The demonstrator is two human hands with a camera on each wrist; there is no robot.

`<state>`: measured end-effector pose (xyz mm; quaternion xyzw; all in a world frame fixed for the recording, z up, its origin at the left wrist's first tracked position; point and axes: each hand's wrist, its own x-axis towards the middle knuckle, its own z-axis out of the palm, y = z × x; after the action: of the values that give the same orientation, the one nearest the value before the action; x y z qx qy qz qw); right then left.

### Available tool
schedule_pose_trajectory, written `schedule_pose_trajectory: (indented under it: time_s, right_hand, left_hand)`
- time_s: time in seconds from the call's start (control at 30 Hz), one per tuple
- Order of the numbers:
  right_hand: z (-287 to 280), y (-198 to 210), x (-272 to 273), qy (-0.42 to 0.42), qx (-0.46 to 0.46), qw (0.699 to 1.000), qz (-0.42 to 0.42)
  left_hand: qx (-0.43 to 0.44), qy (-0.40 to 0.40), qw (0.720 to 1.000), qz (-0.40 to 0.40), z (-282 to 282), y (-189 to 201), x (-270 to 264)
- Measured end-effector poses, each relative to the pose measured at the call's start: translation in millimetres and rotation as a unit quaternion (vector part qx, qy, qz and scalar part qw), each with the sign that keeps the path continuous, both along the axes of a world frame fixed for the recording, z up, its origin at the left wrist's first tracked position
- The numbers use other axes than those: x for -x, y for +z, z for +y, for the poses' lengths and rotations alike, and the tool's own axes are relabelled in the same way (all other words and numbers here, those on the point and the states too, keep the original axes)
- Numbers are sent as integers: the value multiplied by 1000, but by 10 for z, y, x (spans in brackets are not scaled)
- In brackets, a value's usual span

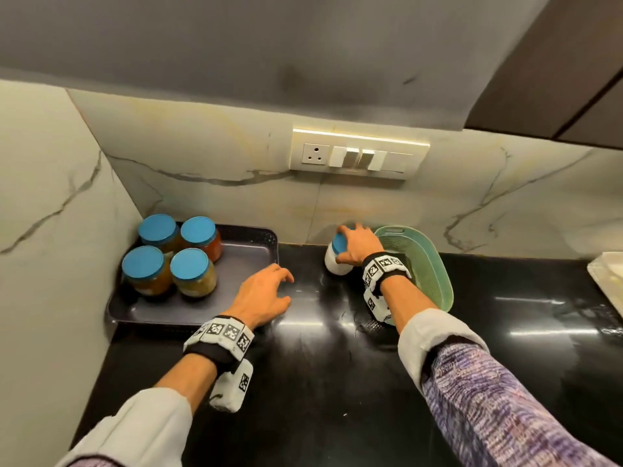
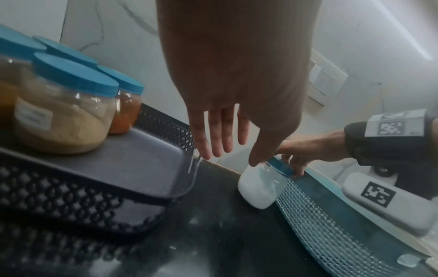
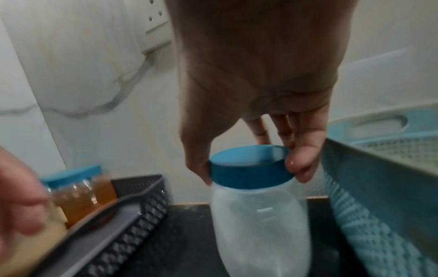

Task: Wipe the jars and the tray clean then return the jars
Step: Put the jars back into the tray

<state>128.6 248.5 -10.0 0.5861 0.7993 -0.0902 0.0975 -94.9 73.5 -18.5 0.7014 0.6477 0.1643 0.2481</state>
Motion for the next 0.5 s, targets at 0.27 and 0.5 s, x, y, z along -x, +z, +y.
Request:
schedule_pose_trajectory:
  time_s: [0.27, 0.5]
  right_hand:
    - [-422, 87, -70, -225, 171, 938, 203]
    - [-810, 666, 12, -218, 395, 853, 263]
  left_hand:
    - [39, 56, 989, -132, -132, -126, -358]
    - [10, 108, 915, -388, -457, -80, -452]
